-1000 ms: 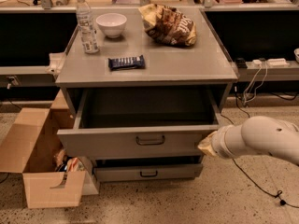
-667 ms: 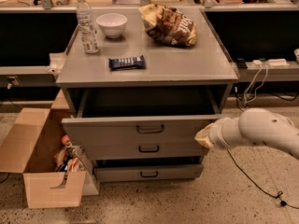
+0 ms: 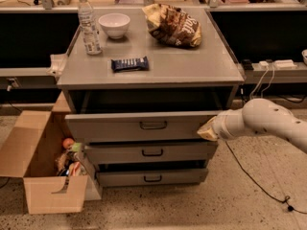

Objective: Close top drawer

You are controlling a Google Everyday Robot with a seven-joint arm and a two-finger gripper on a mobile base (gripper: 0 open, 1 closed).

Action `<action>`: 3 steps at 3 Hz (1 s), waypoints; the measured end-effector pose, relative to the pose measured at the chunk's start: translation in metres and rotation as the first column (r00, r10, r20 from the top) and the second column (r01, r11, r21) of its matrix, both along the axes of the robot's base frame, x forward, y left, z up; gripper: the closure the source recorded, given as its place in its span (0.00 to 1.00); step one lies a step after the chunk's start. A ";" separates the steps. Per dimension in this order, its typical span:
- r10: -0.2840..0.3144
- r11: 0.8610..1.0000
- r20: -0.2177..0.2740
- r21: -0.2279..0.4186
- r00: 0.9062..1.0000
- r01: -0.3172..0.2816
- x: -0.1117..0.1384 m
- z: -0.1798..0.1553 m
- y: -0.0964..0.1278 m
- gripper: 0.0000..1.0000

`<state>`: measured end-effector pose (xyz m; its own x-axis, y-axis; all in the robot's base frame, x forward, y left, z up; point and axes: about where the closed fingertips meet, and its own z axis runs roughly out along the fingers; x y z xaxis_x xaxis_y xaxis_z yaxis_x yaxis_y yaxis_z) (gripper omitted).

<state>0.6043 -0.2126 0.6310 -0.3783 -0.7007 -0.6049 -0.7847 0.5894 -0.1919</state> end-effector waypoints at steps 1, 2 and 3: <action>0.007 1.000 0.003 0.008 1.000 -0.007 0.008 -0.001 0.001 0.97; 0.018 0.999 0.010 0.028 1.000 -0.019 0.032 0.002 0.001 0.73; 0.018 0.999 0.010 0.028 1.000 -0.019 0.032 0.002 0.001 0.51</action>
Offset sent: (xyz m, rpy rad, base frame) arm 0.1239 -0.0014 0.0165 0.0972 -0.0408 0.0521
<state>0.6366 -0.2114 0.6333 -0.3595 -0.6902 -0.6280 -0.7937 0.5801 -0.1832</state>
